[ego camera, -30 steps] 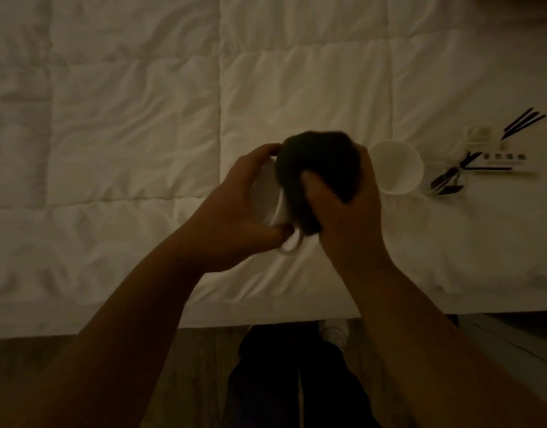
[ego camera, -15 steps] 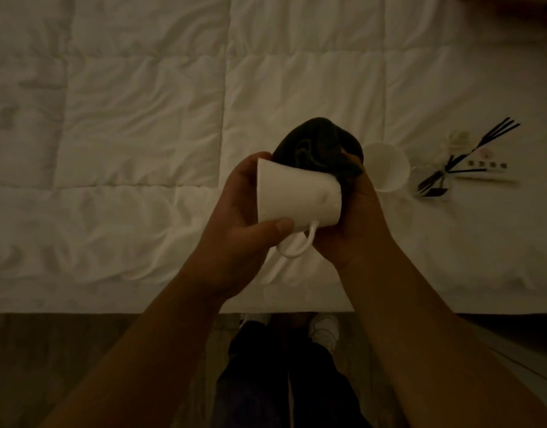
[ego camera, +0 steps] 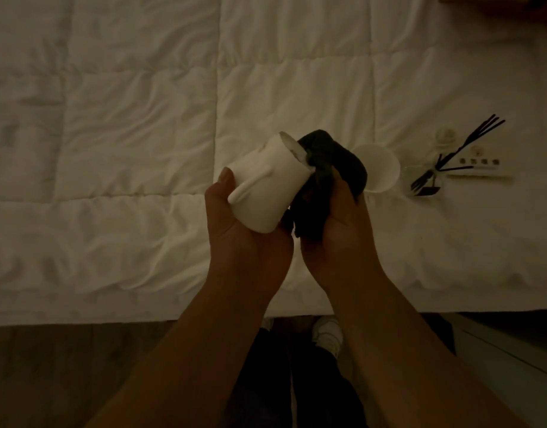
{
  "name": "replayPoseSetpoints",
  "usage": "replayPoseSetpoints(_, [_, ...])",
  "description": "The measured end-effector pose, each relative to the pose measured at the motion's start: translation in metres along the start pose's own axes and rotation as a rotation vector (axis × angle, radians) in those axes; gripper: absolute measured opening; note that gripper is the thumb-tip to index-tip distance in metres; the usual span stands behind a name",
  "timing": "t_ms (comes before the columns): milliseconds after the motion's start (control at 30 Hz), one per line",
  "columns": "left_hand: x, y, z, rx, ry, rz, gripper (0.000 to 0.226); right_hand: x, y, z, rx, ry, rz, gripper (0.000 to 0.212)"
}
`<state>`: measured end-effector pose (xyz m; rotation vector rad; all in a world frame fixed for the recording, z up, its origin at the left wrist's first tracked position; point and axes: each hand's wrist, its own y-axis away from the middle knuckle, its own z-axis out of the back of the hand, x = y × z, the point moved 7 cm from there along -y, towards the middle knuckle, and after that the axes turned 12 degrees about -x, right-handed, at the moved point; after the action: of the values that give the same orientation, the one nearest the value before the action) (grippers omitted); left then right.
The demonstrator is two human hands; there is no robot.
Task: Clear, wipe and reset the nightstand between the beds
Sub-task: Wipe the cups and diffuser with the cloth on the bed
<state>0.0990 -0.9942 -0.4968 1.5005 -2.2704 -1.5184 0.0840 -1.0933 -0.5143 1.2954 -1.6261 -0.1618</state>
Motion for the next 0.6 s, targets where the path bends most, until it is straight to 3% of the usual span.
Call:
replayPoseSetpoints(167, [-0.008, -0.006, 0.002, -0.004, -0.028, -0.069, 0.056, 0.009, 0.006, 0.006, 0.052, -0.020, 0.105, 0.033])
replayPoseSetpoints(267, [-0.028, -0.007, 0.000, 0.151, -0.337, -0.266, 0.062, 0.011, 0.013, 0.012, 0.102, -0.027, 0.091, 0.025])
replayPoseSetpoints(400, [-0.031, 0.004, -0.011, 0.358, -0.638, -0.438, 0.059, 0.021, 0.014, 0.015, 0.051, -0.093, 0.109, 0.041])
replayPoseSetpoints(600, [-0.039, 0.010, -0.023, 0.395, -0.754, -0.541, 0.065, 0.060, 0.015, 0.001, -0.069, 0.095, 0.453, 0.041])
